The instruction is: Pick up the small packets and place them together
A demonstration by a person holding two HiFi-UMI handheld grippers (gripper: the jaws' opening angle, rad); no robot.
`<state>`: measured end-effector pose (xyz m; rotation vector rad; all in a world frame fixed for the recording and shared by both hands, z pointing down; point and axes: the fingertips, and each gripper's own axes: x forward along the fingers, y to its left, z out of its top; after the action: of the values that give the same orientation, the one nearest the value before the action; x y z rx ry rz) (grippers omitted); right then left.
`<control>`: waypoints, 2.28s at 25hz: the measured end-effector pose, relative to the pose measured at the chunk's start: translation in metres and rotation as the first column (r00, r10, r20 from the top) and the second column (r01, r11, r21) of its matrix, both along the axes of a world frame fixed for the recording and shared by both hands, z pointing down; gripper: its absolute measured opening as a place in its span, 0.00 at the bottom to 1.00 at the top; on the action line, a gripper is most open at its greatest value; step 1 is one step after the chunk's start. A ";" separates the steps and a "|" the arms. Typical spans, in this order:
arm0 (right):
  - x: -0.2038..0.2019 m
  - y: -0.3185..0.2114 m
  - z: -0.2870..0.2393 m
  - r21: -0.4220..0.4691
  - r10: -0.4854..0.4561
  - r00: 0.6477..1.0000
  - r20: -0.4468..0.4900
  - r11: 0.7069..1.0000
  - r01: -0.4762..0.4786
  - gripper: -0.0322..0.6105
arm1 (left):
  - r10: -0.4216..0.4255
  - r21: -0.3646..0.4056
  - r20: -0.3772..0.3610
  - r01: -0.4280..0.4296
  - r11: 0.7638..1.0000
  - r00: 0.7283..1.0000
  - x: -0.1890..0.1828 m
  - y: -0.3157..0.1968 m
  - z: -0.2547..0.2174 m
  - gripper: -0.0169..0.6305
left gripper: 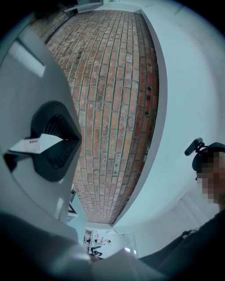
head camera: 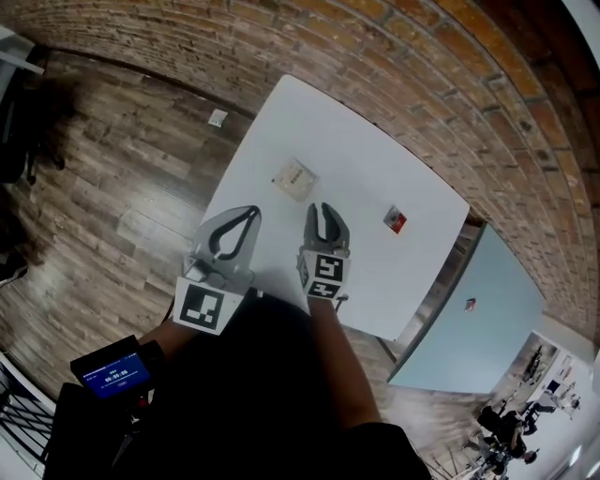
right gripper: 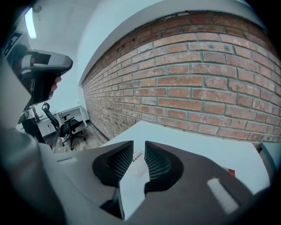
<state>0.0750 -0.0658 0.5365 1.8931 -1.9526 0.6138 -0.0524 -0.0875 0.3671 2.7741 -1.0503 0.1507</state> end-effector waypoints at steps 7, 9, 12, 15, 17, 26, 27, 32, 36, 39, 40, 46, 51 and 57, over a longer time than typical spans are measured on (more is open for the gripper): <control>0.003 0.010 0.029 -0.085 0.003 1.000 -0.003 0.996 -0.003 0.18 | 0.004 0.000 0.002 -0.004 1.000 1.000 0.002 -0.001 -0.004 0.03; -0.001 0.004 0.043 -0.113 0.008 1.000 0.000 0.994 -0.008 0.18 | 0.001 -0.003 0.006 -0.001 1.000 1.000 -0.005 -0.009 0.000 0.03; -0.011 -0.004 0.063 -0.158 0.006 1.000 0.005 0.987 -0.006 0.18 | -0.013 -0.029 0.012 0.014 0.999 1.000 -0.019 -0.019 0.009 0.03; -0.016 -0.007 0.075 -0.186 0.004 1.000 0.009 0.983 -0.002 0.18 | -0.021 -0.043 0.024 0.022 0.999 0.999 -0.026 -0.020 0.013 0.03; -0.018 -0.010 0.079 -0.196 -0.004 1.000 0.011 0.981 0.006 0.18 | -0.034 -0.052 0.026 0.035 0.998 0.999 -0.029 -0.021 0.015 0.03; -0.023 -0.033 0.108 -0.267 -0.054 0.998 -0.021 0.963 0.046 0.21 | -0.105 -0.075 0.039 0.108 0.991 0.994 -0.047 -0.050 0.034 0.03; -0.023 -0.034 0.110 -0.277 -0.056 0.998 -0.024 0.960 0.047 0.21 | -0.114 -0.081 0.039 0.116 0.990 0.993 -0.049 -0.050 0.035 0.03; -0.022 -0.037 0.125 -0.319 -0.070 0.997 -0.037 0.946 0.054 0.24 | -0.126 -0.110 0.050 0.131 0.985 0.991 -0.055 -0.046 0.046 0.03; -0.024 -0.035 0.131 -0.351 -0.091 0.995 -0.050 0.934 0.068 0.24 | -0.133 -0.127 0.045 0.138 0.982 0.990 -0.056 -0.044 0.047 0.03; -0.024 -0.034 0.138 -0.381 -0.136 0.986 -0.092 0.920 0.091 0.24 | -0.145 -0.148 0.042 0.150 0.977 0.988 -0.059 -0.048 0.053 0.03; -0.024 -0.032 0.139 -0.392 -0.149 0.983 -0.103 0.915 0.098 0.24 | -0.147 -0.152 0.041 0.151 0.977 0.988 -0.059 -0.048 0.054 0.03; -0.014 -0.021 0.138 -0.421 -0.214 0.966 -0.148 0.897 0.134 0.24 | -0.125 -0.157 0.036 0.129 0.979 0.991 -0.054 -0.041 0.054 0.03; 0.006 -0.016 0.126 -0.404 -0.158 0.974 -0.161 0.911 0.081 0.24 | -0.116 -0.153 0.026 0.118 0.981 0.993 -0.049 -0.040 0.051 0.03; 0.004 -0.029 0.122 -0.386 -0.077 0.991 -0.111 0.922 0.028 0.29 | -0.110 -0.155 0.030 0.114 0.981 0.993 -0.047 -0.040 0.052 0.03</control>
<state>0.0793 -0.0952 0.6587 1.5903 -1.6539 0.7781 -0.0991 -0.1272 0.4189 2.5727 -1.1447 0.2380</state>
